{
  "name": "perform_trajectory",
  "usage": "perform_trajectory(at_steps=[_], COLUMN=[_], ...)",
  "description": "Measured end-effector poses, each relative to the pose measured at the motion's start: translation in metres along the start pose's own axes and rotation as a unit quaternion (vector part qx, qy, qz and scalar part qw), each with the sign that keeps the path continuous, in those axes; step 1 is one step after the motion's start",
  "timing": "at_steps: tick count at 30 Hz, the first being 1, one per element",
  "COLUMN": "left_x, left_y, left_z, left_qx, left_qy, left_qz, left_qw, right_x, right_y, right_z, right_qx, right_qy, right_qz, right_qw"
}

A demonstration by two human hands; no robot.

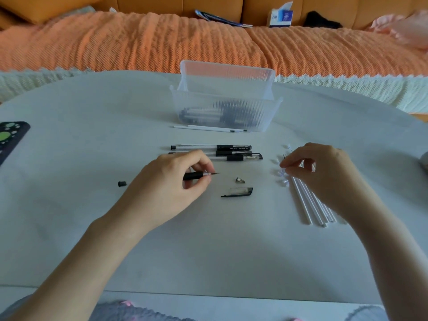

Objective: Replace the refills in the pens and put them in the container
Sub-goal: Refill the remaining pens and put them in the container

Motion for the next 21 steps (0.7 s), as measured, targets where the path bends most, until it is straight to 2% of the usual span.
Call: perform_trajectory(at_steps=[4,10,21], left_x=[0.0,0.0,-0.001], left_y=[-0.001,-0.002,-0.003], left_z=[0.0,0.001,0.0], left_qx=[-0.004,-0.016,-0.018], left_qy=[0.002,0.0,0.006], left_qz=[0.011,0.004,0.014], left_qw=[1.0,1.0,1.0], right_x=[-0.015,-0.035,-0.043], right_y=[-0.007,-0.033,-0.046], right_z=[0.004,0.01,0.008], right_qx=[-0.011,-0.03,-0.041], right_qy=[0.025,0.072,0.08], right_qz=[-0.047,-0.057,-0.039], right_qw=[0.999,0.995,0.995])
Point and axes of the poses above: each hand's wrist, its own z-axis away from the middle knuckle, its own y-axis out of the back of the hand, x = y × z, the point moved 5 cm from there along -z, towards the middle knuckle, and after that the axes turned 5 degrees about -y, right-handed, at the moved point
